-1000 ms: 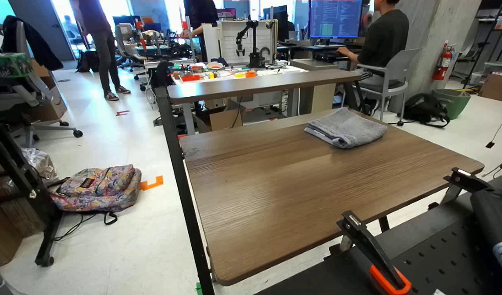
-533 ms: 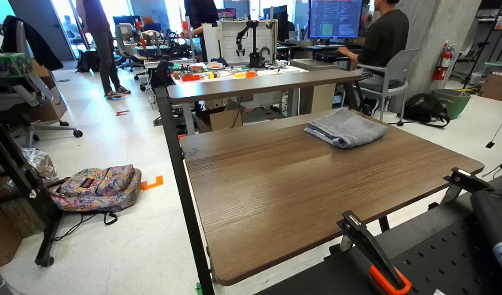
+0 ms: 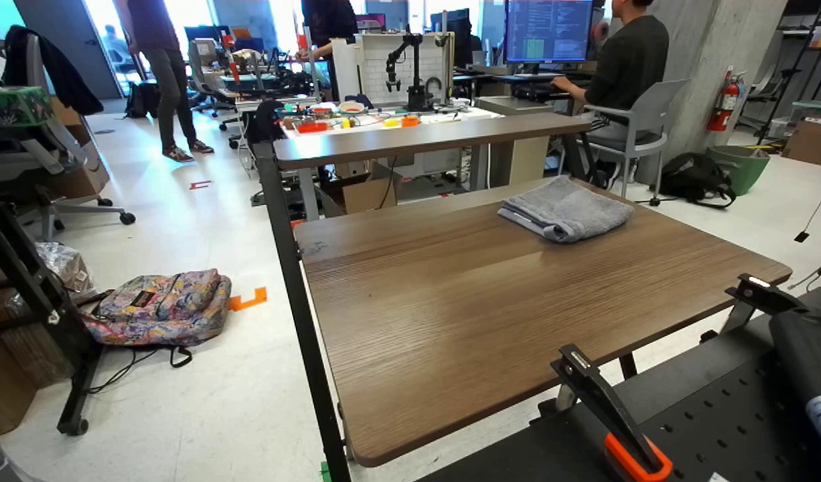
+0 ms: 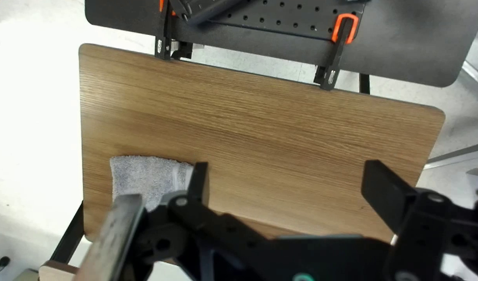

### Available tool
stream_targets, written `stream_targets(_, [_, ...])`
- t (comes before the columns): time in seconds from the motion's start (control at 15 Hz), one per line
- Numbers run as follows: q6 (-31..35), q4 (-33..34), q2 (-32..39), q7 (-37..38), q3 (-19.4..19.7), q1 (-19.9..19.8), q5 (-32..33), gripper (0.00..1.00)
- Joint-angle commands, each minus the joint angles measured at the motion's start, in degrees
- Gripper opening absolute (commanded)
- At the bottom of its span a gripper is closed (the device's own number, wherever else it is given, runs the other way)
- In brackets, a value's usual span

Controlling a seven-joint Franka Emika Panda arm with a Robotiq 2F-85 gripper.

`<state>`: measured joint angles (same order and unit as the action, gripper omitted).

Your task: Move the grey towel forwards.

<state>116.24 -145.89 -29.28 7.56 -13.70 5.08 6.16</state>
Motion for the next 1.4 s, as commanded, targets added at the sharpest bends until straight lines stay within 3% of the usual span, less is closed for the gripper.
stream_targets(0.0, [8.1, 1.2, 6.8, 5.2, 0.1, -1.4, 2.8, 1.00])
stream_targets(0.47, [21.1, 7.2, 22.8, 14.0, 1.8, -5.8, 12.2, 1.00])
stream_targets(0.87, [20.8, 20.1, 37.3, 22.0, 8.2, -5.7, 17.9, 1.00])
stream_targets(1.33, [19.7, 34.6, 55.1, 24.1, 17.2, -3.4, 14.5, 1.00])
